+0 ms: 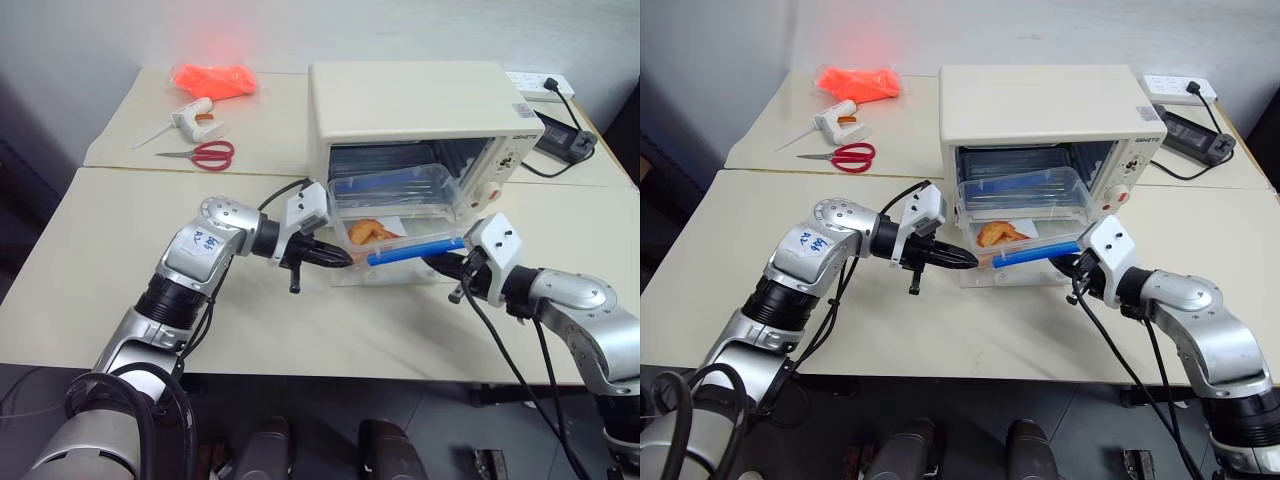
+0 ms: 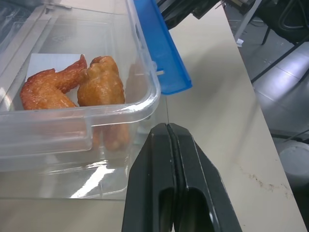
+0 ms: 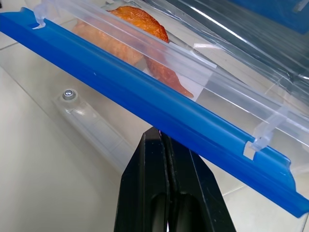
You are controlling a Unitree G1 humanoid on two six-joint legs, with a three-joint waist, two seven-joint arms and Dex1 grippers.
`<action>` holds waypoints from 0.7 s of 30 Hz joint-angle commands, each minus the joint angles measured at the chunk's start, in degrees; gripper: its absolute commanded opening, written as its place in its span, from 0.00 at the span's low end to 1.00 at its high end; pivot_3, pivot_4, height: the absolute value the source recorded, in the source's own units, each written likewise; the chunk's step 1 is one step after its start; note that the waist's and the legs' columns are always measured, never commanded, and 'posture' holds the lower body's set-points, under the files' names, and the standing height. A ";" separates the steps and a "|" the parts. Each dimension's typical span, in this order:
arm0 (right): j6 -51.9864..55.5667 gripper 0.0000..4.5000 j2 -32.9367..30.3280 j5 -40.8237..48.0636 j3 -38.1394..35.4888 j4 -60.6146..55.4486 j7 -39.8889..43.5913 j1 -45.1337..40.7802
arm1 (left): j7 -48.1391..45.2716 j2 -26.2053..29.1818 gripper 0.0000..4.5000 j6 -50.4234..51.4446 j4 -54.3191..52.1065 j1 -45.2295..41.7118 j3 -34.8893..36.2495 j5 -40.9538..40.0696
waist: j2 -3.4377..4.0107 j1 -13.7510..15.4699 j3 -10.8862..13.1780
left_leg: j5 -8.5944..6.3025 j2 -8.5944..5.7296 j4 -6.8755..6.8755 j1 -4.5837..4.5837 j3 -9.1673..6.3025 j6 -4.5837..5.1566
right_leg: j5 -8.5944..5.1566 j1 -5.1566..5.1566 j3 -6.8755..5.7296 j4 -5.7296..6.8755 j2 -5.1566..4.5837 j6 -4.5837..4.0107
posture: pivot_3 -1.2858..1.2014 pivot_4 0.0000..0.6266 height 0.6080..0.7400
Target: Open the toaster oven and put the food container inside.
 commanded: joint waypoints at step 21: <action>-7.91 0.01 7.80 -8.92 -0.04 10.95 -2.90 -10.92 | 25.93 -11.36 0.00 -5.62 10.52 -5.00 8.61 7.94 | 0.00 -0.04 0.00 | 0.03 -0.01 -0.03 -0.03 0.02 -0.06 | 0.02 -0.08 -0.04 0.02 0.00 0.04 | 0.52 0.24 1.00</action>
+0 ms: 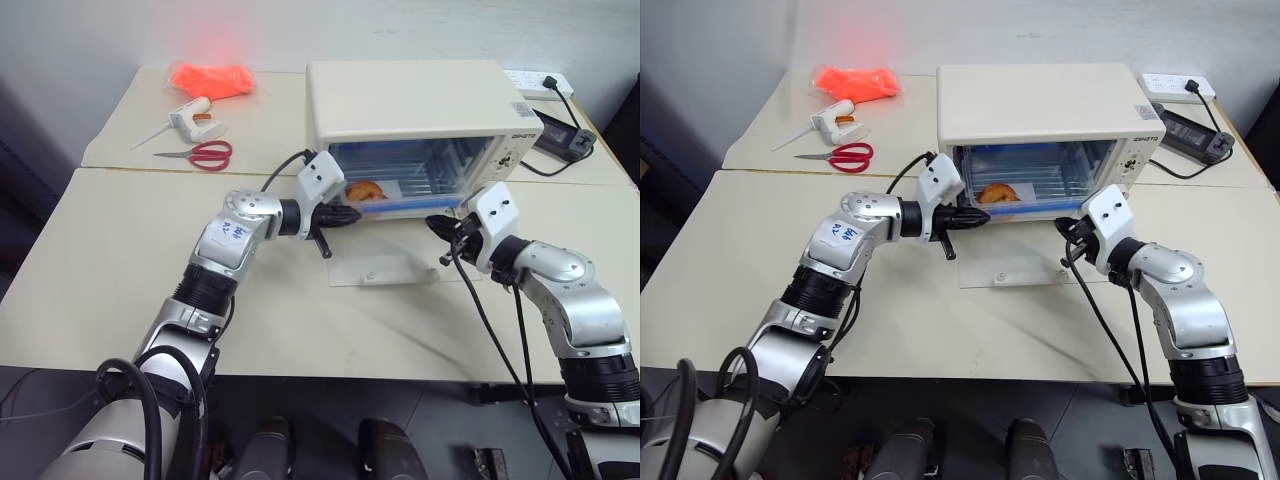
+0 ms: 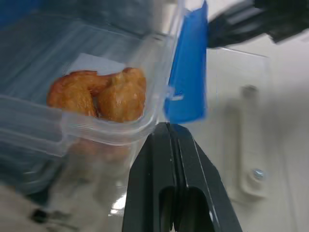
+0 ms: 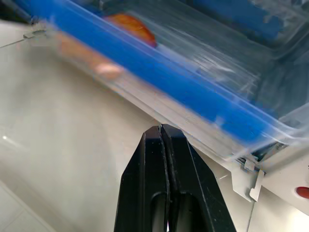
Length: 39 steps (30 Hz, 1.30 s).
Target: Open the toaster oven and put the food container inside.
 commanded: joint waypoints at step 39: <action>20.17 0.49 -9.75 14.66 -26.23 -25.86 4.39 18.72 | -17.91 27.07 1.00 21.71 -32.10 10.73 19.89 -28.58 | 0.11 -1.18 0.06 | 0.05 0.29 -0.04 0.10 -0.14 -0.13 | 0.00 0.17 -0.05 -0.02 0.00 0.00 | 0.52 0.24 1.00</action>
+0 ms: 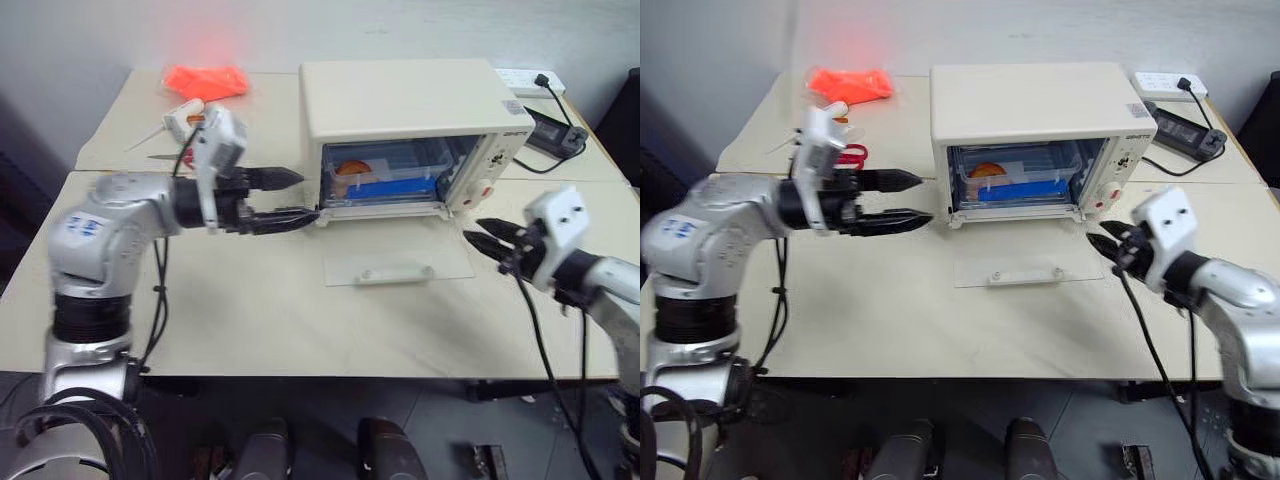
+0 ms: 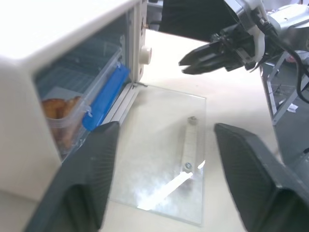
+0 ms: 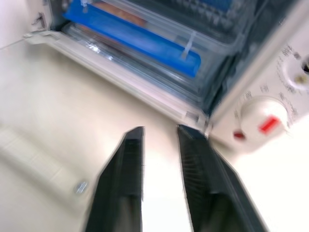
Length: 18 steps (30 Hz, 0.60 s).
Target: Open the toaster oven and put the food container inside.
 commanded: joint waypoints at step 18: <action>0.52 0.57 13.00 2.75 -3.70 -14.08 -10.60 22.91 | -4.76 9.91 1.00 -2.83 0.51 -0.22 1.71 -3.67 | -0.01 -0.09 0.00 | -0.02 -0.23 -0.05 0.02 0.02 0.05 | -0.01 -0.06 0.12 0.03 0.04 -0.02 | 0.52 0.24 1.00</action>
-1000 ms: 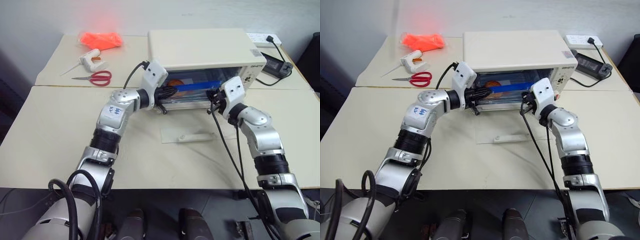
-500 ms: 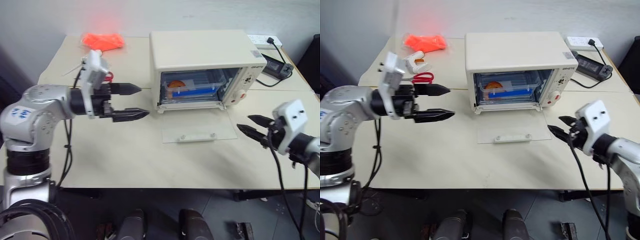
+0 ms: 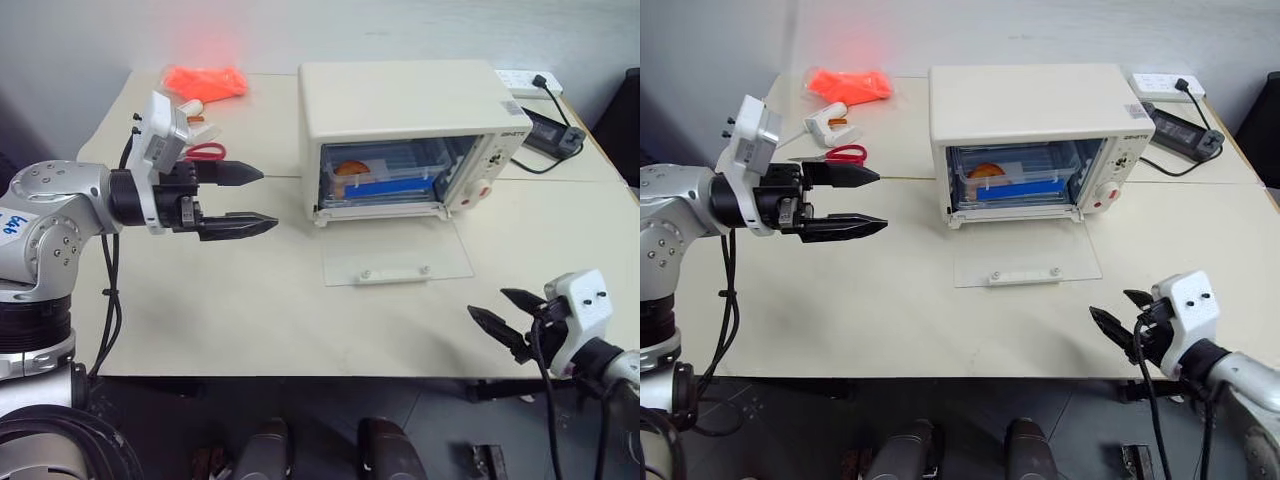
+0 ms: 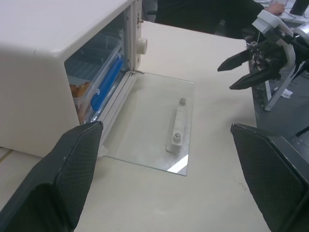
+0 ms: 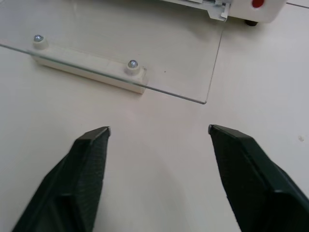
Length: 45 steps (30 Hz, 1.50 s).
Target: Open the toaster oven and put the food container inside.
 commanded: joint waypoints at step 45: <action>-1.82 0.49 -31.24 9.02 -6.95 26.92 32.26 -23.07 | -2.16 4.60 1.00 -8.64 3.99 0.50 -0.35 2.67 | 0.14 0.00 0.09 | -0.15 -0.03 0.10 -0.02 0.16 0.26 | 0.01 0.04 0.00 -0.07 -0.07 0.01 | 0.52 0.24 1.00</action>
